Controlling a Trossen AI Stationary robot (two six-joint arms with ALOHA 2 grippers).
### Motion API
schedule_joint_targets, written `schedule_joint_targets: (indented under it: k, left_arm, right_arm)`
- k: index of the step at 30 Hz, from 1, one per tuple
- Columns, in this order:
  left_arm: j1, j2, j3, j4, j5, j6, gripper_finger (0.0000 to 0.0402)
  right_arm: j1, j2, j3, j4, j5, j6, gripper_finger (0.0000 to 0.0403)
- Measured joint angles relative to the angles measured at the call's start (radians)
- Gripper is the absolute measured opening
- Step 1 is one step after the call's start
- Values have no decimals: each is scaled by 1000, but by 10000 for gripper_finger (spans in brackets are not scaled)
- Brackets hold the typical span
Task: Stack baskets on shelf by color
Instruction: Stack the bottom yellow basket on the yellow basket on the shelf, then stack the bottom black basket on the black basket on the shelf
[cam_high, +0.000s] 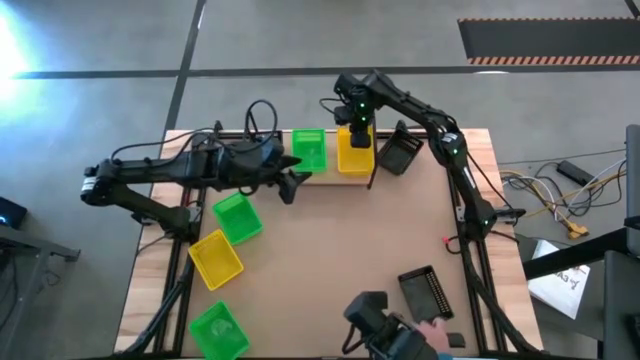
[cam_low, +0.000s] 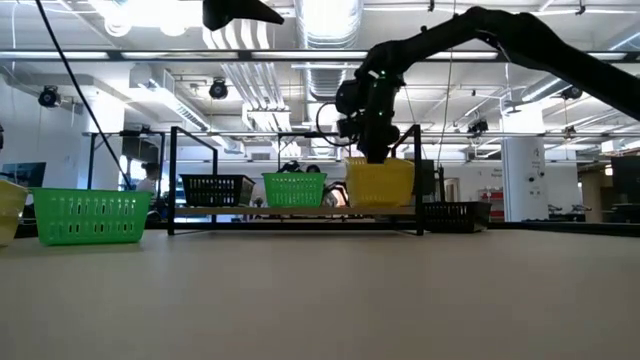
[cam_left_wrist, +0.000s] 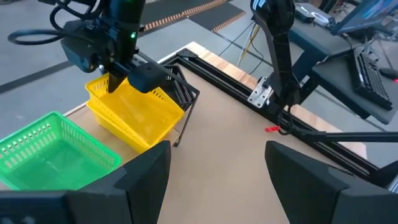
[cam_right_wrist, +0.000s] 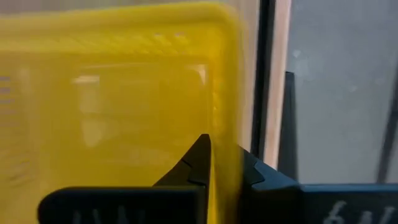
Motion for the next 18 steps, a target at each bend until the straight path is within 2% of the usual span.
schedule_joint_targets:
  k: [4,12,15,18]
  left_arm:
    - [0,-6,0,-1,1,0,246]
    - [0,-17,0,-1,24,0,246]
    - [-1,-19,0,-2,28,1,246]
    - [-1,-29,0,-10,31,8,246]
  right_arm:
    - [2,0,-9,27,67,-4,51]
    - [6,-11,39,53,70,58,150]
    - [14,-11,64,45,69,132,167]
    - [25,-24,81,41,38,241,167]
